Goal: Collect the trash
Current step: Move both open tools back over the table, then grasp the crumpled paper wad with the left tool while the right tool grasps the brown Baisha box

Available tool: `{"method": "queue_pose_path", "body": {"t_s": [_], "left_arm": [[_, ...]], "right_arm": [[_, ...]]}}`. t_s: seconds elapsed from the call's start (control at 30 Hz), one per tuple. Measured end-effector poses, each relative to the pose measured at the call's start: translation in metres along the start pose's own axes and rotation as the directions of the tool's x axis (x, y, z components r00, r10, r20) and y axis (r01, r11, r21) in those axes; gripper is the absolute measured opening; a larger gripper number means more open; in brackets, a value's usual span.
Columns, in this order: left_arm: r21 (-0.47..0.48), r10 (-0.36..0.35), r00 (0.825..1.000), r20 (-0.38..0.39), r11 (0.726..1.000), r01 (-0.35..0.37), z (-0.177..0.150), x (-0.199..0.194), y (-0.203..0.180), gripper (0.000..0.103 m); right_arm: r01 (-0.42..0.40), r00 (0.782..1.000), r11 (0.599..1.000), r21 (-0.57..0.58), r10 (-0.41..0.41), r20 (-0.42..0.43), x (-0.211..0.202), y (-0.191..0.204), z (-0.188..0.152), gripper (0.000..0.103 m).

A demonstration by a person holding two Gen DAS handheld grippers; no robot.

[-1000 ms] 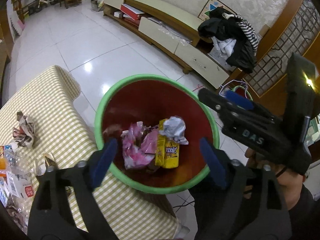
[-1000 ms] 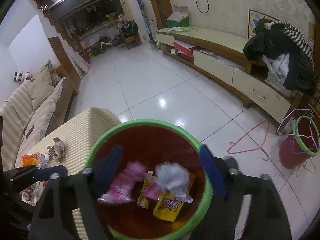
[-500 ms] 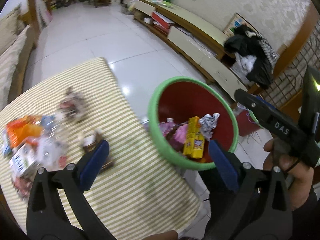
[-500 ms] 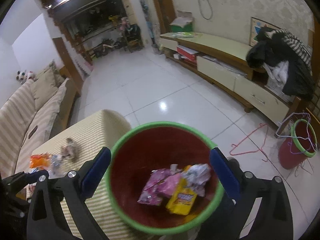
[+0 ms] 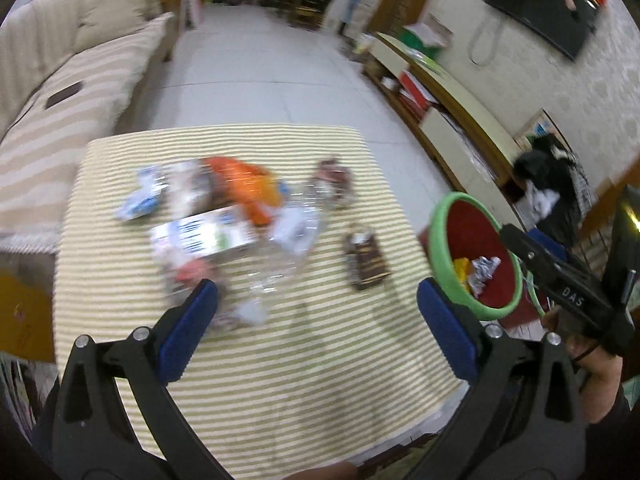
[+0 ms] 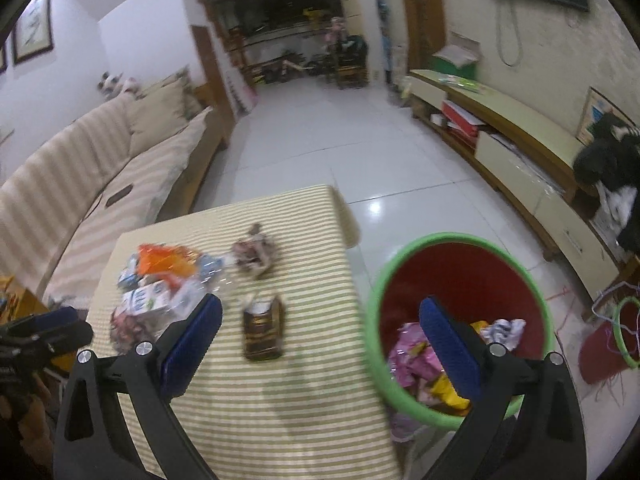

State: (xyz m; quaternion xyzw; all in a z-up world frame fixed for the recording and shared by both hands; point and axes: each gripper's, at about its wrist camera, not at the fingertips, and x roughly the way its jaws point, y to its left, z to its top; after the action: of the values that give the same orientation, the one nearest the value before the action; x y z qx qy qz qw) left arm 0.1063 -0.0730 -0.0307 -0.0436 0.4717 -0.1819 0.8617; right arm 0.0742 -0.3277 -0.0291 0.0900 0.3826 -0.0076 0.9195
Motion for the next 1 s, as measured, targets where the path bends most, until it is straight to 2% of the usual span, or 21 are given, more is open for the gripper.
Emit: {"method": "queue_pose_path", "body": {"t_s": [0.17, 0.37, 0.77, 1.0], "left_arm": [[-0.070, 0.041, 0.999, 0.018, 0.997, -0.040, -0.011, -0.019, 0.044, 0.098], [-0.129, 0.062, 0.998, 0.016, 0.990, -0.060, -0.022, -0.022, 0.076, 0.098], [-0.122, 0.083, 0.996, -0.033, 0.989, -0.086, -0.022, 0.015, 0.084, 0.098], [-0.132, 0.107, 0.991, -0.073, 0.984, -0.116, -0.019, 0.043, 0.092, 0.097]], "right_arm": [[-0.018, 0.999, 0.998, -0.062, 0.016, -0.027, 0.008, 0.037, -0.006, 0.096], [-0.013, 0.998, 0.992, -0.123, 0.006, -0.058, 0.022, 0.062, -0.012, 0.096], [0.005, 0.993, 0.992, -0.126, -0.020, -0.114, 0.059, 0.060, -0.021, 0.096], [-0.002, 0.983, 0.993, -0.120, -0.020, -0.183, 0.099, 0.054, -0.025, 0.096]]}}
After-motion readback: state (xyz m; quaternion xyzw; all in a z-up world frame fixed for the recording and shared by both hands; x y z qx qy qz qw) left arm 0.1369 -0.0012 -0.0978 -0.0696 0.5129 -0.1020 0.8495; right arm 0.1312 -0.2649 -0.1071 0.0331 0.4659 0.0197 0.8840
